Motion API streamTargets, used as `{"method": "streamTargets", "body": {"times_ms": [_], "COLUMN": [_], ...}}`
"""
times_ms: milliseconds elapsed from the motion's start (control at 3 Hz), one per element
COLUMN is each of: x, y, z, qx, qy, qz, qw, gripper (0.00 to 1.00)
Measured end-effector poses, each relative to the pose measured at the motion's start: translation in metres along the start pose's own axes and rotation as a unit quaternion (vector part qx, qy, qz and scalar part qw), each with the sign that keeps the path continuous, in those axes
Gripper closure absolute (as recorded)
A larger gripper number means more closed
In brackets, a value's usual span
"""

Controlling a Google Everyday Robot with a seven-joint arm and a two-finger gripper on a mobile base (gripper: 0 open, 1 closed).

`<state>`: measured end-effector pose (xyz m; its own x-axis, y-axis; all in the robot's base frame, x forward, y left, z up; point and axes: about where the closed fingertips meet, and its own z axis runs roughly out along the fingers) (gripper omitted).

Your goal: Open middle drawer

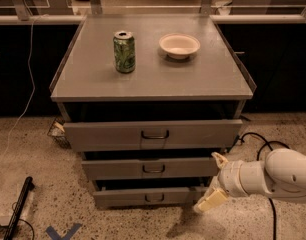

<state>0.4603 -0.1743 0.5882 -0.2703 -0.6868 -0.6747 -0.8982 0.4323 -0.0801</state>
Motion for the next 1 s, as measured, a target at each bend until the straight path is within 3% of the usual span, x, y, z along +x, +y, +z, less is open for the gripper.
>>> {"method": "streamTargets", "body": {"times_ms": [333, 667, 1000], "x": [0.035, 0.049, 0.054], "y": [-0.008, -0.016, -0.036], "z": [0.039, 0.058, 0.085], "qx": [0.011, 0.018, 0.02], "qy": [0.002, -0.007, -0.06], "qz": [0.038, 0.043, 0.017], "qw": [0.9992, 0.9989, 0.9978], "gripper": [0.0, 0.0, 0.0]}}
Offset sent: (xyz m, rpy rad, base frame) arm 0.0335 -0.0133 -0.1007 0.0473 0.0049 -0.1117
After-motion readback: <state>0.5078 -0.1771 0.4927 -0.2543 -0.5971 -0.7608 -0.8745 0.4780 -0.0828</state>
